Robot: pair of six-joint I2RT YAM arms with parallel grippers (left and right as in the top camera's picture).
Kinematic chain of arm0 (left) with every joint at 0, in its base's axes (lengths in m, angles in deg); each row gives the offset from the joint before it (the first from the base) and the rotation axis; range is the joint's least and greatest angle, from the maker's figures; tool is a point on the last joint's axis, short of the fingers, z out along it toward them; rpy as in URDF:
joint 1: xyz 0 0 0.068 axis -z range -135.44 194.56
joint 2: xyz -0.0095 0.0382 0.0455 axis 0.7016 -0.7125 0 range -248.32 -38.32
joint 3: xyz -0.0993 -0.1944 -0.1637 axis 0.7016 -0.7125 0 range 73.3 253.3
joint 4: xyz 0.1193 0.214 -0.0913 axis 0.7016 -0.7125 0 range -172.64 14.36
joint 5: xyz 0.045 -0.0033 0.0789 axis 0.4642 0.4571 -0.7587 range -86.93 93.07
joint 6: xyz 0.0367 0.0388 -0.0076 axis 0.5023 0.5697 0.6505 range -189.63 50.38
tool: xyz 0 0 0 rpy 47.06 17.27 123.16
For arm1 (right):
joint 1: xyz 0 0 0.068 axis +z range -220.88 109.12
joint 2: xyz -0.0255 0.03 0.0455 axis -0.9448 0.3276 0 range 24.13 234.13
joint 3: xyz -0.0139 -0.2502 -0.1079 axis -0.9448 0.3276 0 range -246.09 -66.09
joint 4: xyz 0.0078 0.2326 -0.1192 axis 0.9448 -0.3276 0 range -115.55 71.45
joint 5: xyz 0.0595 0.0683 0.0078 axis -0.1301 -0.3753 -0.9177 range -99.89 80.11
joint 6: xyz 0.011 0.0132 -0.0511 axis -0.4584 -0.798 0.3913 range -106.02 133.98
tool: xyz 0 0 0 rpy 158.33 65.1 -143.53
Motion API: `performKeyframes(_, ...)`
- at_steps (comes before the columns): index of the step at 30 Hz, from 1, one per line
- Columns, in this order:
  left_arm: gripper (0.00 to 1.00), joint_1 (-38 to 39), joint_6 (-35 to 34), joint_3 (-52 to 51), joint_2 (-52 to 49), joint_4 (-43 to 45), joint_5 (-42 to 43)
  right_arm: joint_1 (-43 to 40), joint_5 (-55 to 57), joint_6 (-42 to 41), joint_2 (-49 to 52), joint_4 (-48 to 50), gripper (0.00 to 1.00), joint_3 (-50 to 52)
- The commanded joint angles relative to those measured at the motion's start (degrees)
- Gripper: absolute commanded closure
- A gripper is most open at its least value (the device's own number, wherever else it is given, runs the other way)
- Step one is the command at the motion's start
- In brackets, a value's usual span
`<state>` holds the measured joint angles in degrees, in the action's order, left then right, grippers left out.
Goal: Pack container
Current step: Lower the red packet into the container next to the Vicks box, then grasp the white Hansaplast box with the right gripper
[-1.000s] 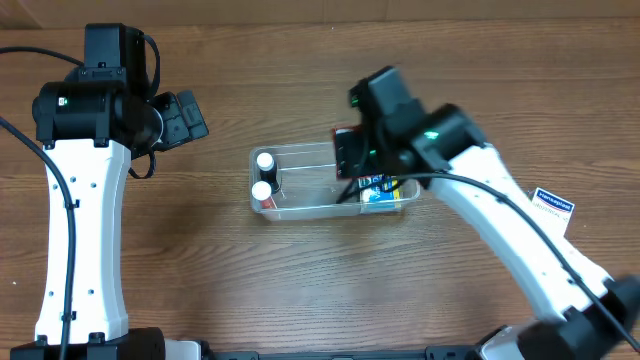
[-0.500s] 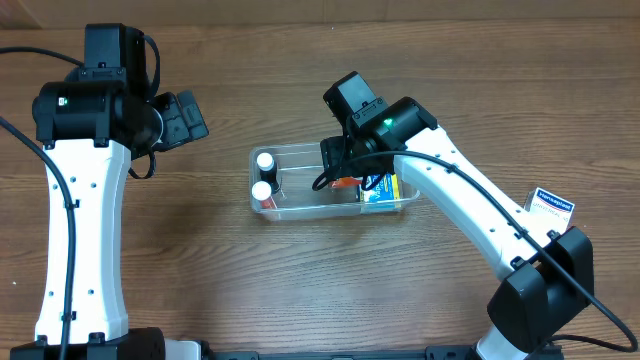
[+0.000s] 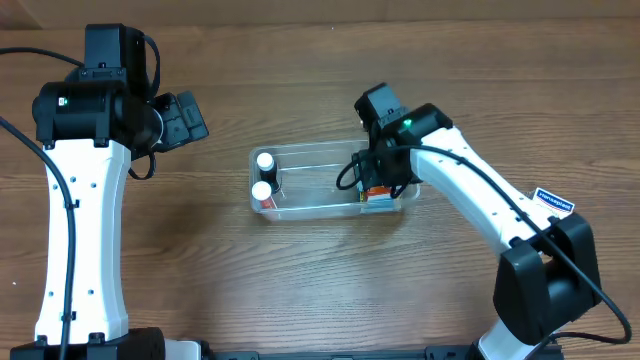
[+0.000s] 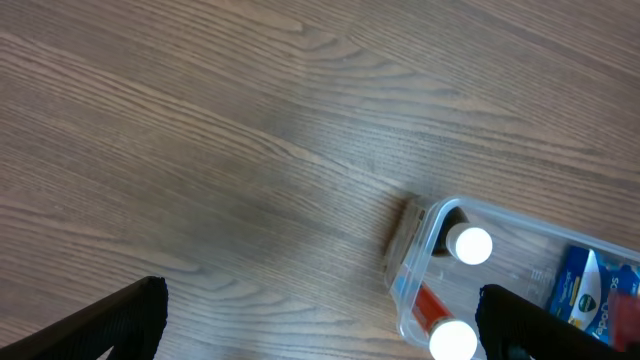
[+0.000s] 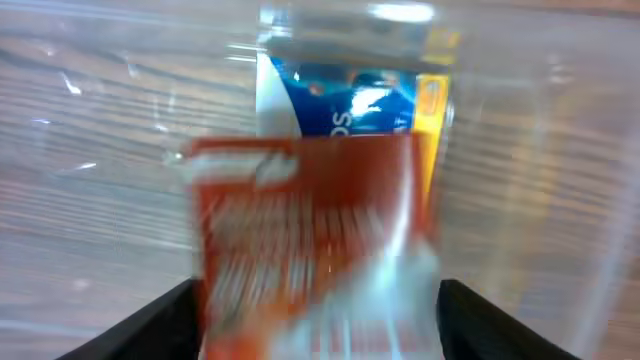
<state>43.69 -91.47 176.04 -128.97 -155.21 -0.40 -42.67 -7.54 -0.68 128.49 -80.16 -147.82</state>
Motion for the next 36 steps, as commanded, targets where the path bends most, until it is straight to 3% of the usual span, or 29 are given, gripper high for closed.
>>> performKeyframes(1,0.00,-0.20,1.33,1.14,-0.09,-0.02,-0.11,-0.61,0.11,1.42,-0.35,2.56,0.25,4.28)
performKeyframes(10,0.00,-0.20,1.31,1.14,-0.09,-0.09,-0.09,-0.96,2.25,1.62,-0.42,2.99,0.21,3.26)
performKeyframes(19,0.00,-0.20,1.31,1.14,-0.09,-0.76,-0.09,-3.54,7.65,-1.18,-10.49,-3.82,0.09,-14.56)
performKeyframes(20,0.00,-0.20,1.31,1.14,-0.09,-0.85,-0.09,-5.53,9.14,-3.04,-12.50,-4.63,0.00,-15.30)
performKeyframes(25,0.00,-0.20,1.33,1.14,-0.09,-0.87,-0.11,-24.48,8.22,-7.67,-18.32,-12.09,0.00,-15.37)
performKeyframes(28,0.00,-0.20,1.33,1.14,-0.09,-0.59,-0.09,-35.36,5.42,-4.68,-18.10,-13.94,0.00,-13.33)
performKeyframes(36,0.00,-0.20,1.33,1.14,-0.09,0.07,0.11,-51.45,4.85,1.27,-15.02,-5.42,0.00,6.71)
